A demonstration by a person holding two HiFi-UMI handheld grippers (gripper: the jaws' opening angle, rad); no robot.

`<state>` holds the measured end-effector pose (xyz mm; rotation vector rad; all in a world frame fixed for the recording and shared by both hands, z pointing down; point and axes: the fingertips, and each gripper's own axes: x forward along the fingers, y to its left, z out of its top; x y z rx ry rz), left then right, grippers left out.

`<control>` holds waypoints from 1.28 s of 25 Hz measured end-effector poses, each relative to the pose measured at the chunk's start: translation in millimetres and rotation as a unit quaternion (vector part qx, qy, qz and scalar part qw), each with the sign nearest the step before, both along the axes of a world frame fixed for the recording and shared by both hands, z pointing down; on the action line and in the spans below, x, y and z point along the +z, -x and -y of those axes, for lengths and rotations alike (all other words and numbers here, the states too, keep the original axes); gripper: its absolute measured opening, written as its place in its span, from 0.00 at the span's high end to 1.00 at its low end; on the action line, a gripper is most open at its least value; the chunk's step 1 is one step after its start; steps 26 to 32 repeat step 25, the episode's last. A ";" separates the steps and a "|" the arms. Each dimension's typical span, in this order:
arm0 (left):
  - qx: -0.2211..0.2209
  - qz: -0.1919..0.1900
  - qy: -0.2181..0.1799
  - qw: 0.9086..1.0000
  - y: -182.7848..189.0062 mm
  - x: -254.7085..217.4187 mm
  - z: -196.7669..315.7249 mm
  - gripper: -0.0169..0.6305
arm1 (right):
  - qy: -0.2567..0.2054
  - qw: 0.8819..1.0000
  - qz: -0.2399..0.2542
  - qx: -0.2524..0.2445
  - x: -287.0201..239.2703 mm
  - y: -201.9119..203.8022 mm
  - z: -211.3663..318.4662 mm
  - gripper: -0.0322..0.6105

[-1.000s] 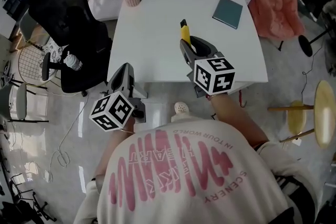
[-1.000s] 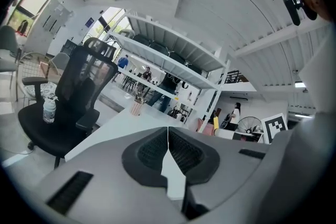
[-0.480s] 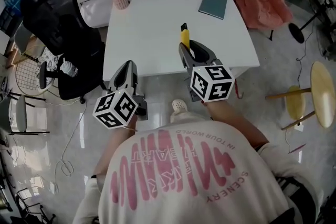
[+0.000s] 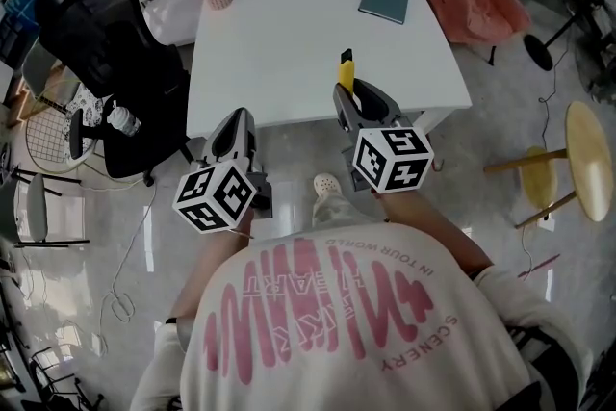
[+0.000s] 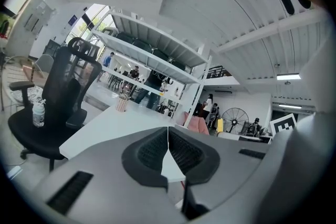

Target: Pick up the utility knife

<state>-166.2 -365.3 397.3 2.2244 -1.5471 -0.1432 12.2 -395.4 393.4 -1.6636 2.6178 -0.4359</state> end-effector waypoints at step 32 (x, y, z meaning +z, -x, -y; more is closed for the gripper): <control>-0.001 -0.004 0.002 1.000 -2.8 -0.3 7.7 0.94 | 0.008 1.000 -0.016 0.007 0.7 -8.2 12.5 0.75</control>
